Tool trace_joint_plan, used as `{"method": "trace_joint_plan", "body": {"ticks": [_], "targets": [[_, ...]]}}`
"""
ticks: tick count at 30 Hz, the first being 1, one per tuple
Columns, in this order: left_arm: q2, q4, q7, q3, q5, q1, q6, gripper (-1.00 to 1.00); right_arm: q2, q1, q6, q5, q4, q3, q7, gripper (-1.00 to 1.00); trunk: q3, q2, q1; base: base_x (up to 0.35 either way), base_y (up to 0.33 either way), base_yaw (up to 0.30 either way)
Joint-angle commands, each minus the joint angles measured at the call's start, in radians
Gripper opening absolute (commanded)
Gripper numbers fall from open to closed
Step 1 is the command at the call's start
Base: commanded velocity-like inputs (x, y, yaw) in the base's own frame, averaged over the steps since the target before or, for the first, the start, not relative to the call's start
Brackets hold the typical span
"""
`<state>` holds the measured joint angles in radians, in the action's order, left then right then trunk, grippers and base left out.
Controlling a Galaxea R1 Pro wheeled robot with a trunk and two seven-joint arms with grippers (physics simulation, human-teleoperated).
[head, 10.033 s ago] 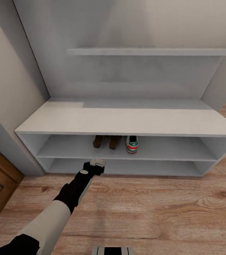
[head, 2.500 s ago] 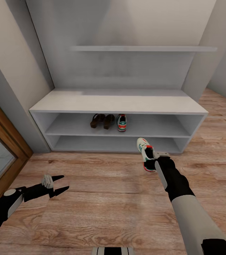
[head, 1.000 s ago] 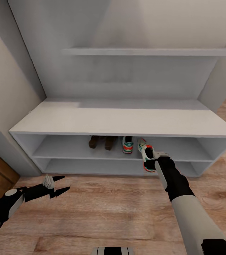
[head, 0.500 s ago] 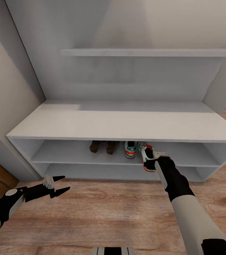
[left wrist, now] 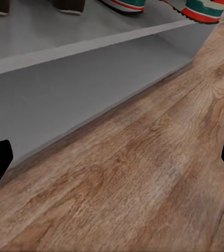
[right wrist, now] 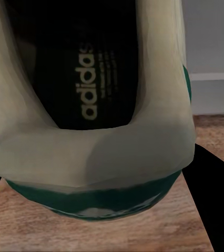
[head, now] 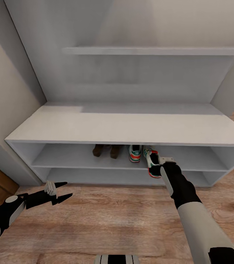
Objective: Pick up the two gym shoes and the two sandals from the corridor floor and place them onto the hallstand (shoe rack) in the corridor, making sure they are on the rack and not on the floor. Arrange them so the two gym shoes are next to each other and the two sandals are next to each other.
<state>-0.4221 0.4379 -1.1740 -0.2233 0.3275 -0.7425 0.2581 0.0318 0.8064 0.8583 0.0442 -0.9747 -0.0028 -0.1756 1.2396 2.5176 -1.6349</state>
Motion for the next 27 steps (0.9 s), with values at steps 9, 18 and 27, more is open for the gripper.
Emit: {"method": "trace_joint_plan", "body": {"ticks": [9,18,27], "targets": [[-0.001,-0.001,0.0,-0.008,0.008,-0.001,0.006,1.0,0.0,0.0,0.004,0.005,-0.001,0.0,-0.006,-1.0,0.001,0.0,0.0,0.0,0.0,0.0],[-0.001,0.0,0.0,-0.009,0.008,-0.001,0.006,1.0,0.0,0.0,0.004,0.005,-0.001,0.0,-0.005,-1.0,0.009,0.001,-0.001,0.0,0.0,0.0],[-0.001,0.0,0.0,-0.01,0.008,-0.001,0.006,1.0,0.0,0.0,0.004,0.005,-0.001,0.0,-0.005,-1.0,0.009,0.001,-0.001,0.057,0.02,0.0]]}}
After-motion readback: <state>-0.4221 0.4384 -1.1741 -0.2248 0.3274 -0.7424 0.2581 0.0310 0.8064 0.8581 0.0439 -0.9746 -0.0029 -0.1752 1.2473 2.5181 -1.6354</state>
